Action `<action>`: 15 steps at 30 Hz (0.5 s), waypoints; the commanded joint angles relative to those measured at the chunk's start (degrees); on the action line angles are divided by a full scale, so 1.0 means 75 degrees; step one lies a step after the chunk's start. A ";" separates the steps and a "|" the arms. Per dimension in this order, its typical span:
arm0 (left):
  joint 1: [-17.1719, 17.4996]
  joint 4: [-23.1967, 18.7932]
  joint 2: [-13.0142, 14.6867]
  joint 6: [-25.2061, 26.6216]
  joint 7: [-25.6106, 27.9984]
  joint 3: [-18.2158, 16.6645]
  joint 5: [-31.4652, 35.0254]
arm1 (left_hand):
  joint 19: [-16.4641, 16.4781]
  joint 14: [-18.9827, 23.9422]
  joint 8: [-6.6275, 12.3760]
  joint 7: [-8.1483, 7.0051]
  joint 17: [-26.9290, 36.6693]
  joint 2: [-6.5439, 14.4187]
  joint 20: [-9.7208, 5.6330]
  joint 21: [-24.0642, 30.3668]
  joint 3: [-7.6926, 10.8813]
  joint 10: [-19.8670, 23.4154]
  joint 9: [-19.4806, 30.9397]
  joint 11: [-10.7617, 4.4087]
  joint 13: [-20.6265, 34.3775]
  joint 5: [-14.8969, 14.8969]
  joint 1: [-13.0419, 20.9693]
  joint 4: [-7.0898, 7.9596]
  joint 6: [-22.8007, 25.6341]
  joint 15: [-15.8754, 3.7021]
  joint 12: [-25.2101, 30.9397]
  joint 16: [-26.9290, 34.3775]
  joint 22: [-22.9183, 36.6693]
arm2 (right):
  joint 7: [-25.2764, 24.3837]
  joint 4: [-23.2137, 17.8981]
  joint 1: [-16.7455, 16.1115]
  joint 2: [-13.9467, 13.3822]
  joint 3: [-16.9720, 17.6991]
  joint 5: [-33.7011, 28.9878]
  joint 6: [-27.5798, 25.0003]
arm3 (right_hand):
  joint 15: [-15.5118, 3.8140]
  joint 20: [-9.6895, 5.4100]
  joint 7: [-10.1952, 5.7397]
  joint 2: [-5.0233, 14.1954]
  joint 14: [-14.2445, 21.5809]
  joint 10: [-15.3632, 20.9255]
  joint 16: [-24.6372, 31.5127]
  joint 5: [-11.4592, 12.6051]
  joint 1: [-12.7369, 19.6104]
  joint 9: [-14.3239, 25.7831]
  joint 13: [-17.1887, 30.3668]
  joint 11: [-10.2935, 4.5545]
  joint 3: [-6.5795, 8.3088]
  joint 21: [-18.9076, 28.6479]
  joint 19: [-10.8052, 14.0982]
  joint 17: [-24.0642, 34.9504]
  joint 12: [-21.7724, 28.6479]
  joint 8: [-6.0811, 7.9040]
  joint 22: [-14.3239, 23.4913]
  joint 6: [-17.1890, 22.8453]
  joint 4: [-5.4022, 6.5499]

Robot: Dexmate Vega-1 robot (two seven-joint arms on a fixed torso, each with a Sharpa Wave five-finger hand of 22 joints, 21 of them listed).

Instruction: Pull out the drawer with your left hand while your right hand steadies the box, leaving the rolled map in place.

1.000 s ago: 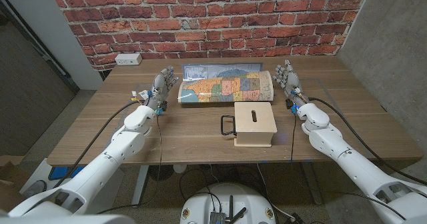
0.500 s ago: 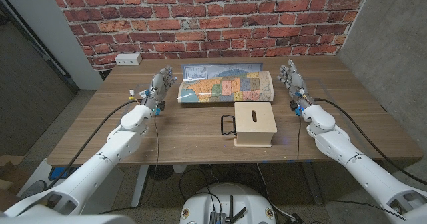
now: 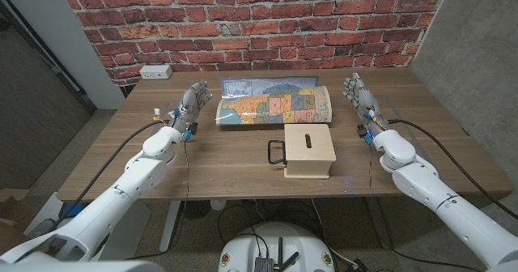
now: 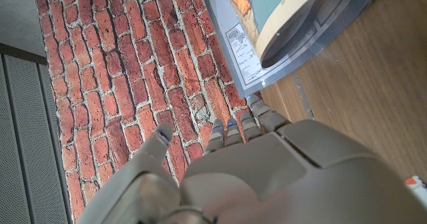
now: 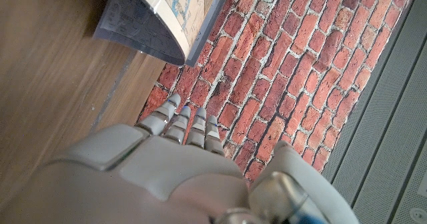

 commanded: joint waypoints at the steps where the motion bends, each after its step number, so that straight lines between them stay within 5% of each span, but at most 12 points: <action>1: 0.0154 -0.0269 0.0229 0.0081 -0.0033 -0.0047 0.0064 | 0.0064 0.0061 0.0045 0.0006 0.0021 0.0428 -0.0342 0.0055 0.0023 0.0075 0.0024 -0.0005 0.0035 0.0027 0.0033 -0.0066 0.0067 0.0007 0.0025 0.0020 0.0016 | -0.0861 -0.1230 -0.0787 -0.0673 0.0242 -0.1211 -0.0438 | -0.0121 -0.0273 -0.0001 0.0255 0.0063 0.0088 0.0046 0.0046 0.0095 0.0031 0.0026 -0.0010 0.0059 0.0031 -0.0010 -0.0006 0.0033 0.0034 0.0024 0.0082 -0.0022; 15: 0.0484 -0.0639 0.0426 0.0095 0.0220 -0.0265 0.0079 | 0.0124 0.0156 0.0058 0.0057 0.0019 0.0433 -0.0355 0.0069 0.0057 0.0175 0.0026 -0.0023 0.0037 0.0024 0.0055 -0.0120 0.0143 -0.0022 0.0041 0.0028 0.0017 | -0.1204 -0.2282 -0.1695 -0.1208 0.0705 -0.2136 -0.0681 | -0.0156 -0.0310 -0.0024 0.0268 0.0129 0.0156 0.0040 0.0054 0.0150 0.0026 0.0025 -0.0066 0.0114 0.0061 0.0045 -0.0087 0.0044 0.0043 0.0022 0.0154 -0.0068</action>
